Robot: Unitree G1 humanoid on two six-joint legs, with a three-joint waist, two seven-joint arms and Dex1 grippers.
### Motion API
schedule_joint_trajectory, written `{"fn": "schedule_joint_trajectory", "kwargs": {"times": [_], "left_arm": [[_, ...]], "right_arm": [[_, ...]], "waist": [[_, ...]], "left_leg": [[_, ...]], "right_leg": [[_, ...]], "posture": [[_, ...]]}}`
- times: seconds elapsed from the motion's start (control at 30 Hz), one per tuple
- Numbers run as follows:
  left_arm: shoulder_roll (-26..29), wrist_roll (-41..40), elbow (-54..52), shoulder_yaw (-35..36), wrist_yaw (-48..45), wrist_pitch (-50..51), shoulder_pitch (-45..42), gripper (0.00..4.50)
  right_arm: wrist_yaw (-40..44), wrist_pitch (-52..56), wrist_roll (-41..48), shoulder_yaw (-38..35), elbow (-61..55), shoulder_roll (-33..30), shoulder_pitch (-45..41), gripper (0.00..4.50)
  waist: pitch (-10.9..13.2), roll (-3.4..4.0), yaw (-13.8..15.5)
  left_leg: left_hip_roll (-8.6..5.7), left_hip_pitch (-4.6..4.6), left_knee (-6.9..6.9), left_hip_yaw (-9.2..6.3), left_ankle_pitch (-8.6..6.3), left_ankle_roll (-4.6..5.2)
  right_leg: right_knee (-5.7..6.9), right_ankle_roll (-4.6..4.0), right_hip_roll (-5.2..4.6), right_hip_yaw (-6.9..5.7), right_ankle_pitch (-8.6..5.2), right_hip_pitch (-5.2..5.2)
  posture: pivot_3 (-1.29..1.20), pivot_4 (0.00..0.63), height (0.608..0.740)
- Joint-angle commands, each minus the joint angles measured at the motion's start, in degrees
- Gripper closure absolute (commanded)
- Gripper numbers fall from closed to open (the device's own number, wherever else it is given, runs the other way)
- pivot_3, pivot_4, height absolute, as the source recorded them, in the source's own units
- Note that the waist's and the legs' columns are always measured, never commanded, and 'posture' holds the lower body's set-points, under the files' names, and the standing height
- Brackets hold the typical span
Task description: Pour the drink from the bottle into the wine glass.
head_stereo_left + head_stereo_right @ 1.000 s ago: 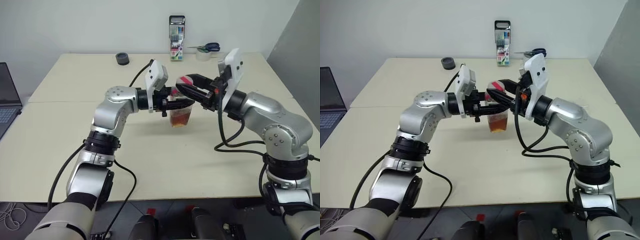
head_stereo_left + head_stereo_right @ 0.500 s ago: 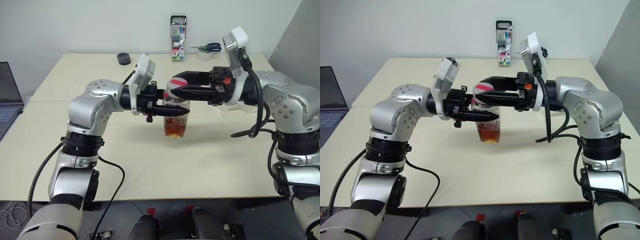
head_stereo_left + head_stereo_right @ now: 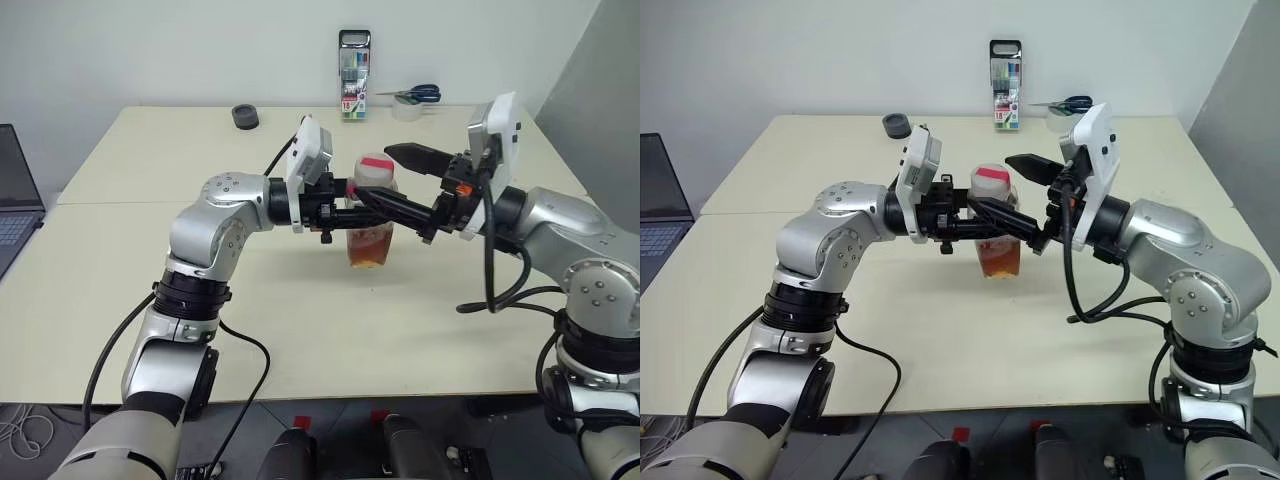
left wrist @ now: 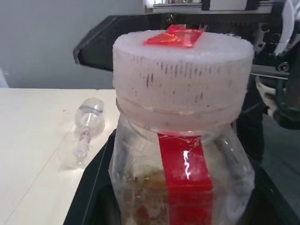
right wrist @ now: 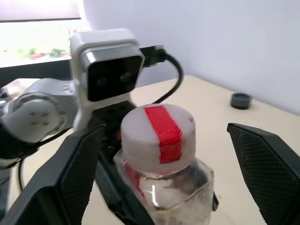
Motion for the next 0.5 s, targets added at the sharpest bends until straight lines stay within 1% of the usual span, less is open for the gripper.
{"fn": "schedule_joint_trajectory", "kwargs": {"times": [0.03,0.17,0.5], "left_arm": [[-0.94,0.00,-0.34,1.77,2.02,-2.04,-1.09,2.68],[-1.50,0.21,-0.30,1.35,2.97,-2.65,-0.85,2.68],[-0.70,1.47,-0.01,0.67,2.49,-3.92,-0.47,2.68]], "right_arm": [[-5.44,-1.41,-1.72,1.22,-2.90,2.66,-1.50,0.01],[-7.65,-2.55,-3.14,2.21,-3.02,4.46,-1.54,0.01],[-8.21,-1.76,1.23,0.40,-2.59,5.96,-2.47,0.01]], "waist": [[0.00,0.00,0.02],[0.00,0.00,0.03],[0.00,0.00,0.00]], "left_leg": [[0.00,0.00,0.00,0.00,0.00,0.00],[-0.02,-0.01,0.01,0.00,0.00,0.00],[-0.02,-0.01,0.00,0.01,0.00,0.01]], "right_leg": [[0.00,0.00,0.00,0.00,0.00,0.00],[-0.01,0.00,0.01,-0.01,0.00,0.00],[0.00,0.00,0.08,-0.01,0.00,0.00]], "posture": [[0.00,0.150,0.740],[0.00,0.150,0.740],[0.00,0.150,0.740]]}}
